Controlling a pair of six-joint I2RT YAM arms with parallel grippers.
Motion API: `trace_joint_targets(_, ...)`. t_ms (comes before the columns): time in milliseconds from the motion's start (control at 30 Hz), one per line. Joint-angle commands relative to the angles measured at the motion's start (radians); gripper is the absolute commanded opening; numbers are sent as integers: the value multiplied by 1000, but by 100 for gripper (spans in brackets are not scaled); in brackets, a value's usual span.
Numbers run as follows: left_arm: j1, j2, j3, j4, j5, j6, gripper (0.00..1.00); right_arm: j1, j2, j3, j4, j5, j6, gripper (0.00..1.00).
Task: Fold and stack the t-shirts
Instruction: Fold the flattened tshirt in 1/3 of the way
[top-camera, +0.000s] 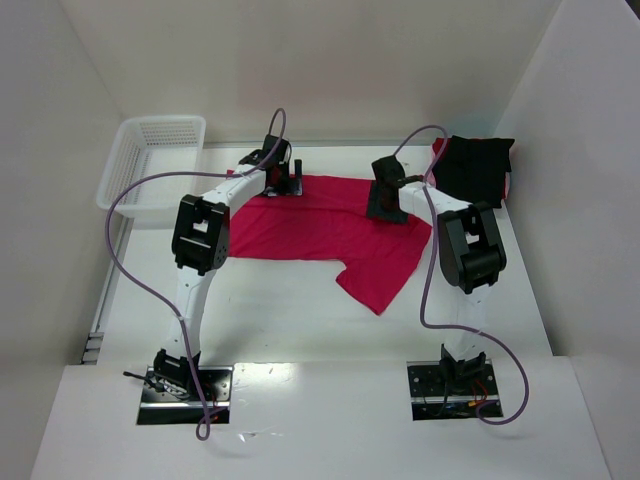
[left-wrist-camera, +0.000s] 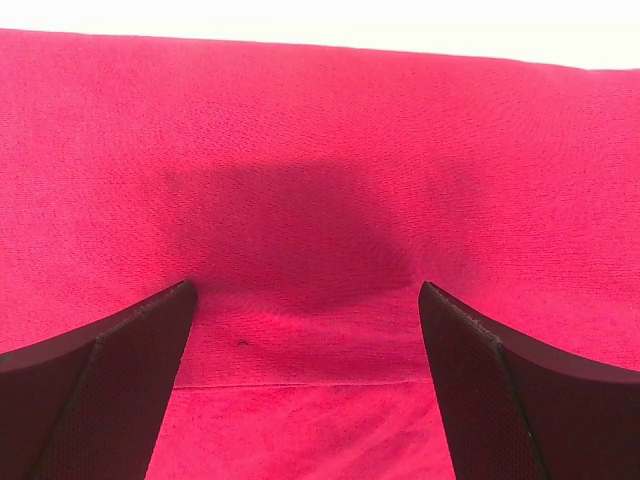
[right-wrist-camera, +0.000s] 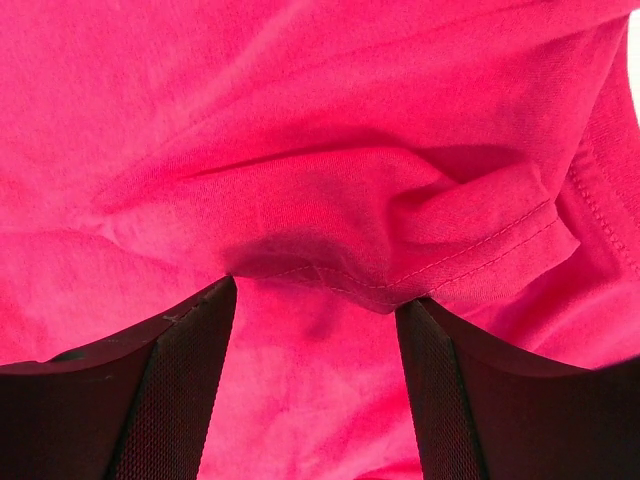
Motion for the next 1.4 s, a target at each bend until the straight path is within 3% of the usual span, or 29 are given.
trace_joint_targets(0, 11, 42, 6, -4, 5, 27, 100, 5, -1, 46, 55, 42, -2, 70)
trace_joint_targets(433, -9, 84, 47, -56, -50, 54, 100, 5, 10, 46, 128, 65, 7, 63)
trace_joint_targets(567, -9, 93, 58, -66, -59, 54, 100, 5, 10, 55, 138, 65, 16, 55)
trace_joint_targets(933, -9, 93, 58, -66, -50, 54, 100, 5, 1, 82, 126, 34, 25, 15)
trace_joint_targets(1200, -9, 93, 58, -66, -50, 54, 100, -6, -48, 102, 59, 9, 54, 4)
trace_joint_targets(1367, -9, 93, 58, -75, -50, 54, 100, -17, -102, 70, 20, -47, 87, 4)
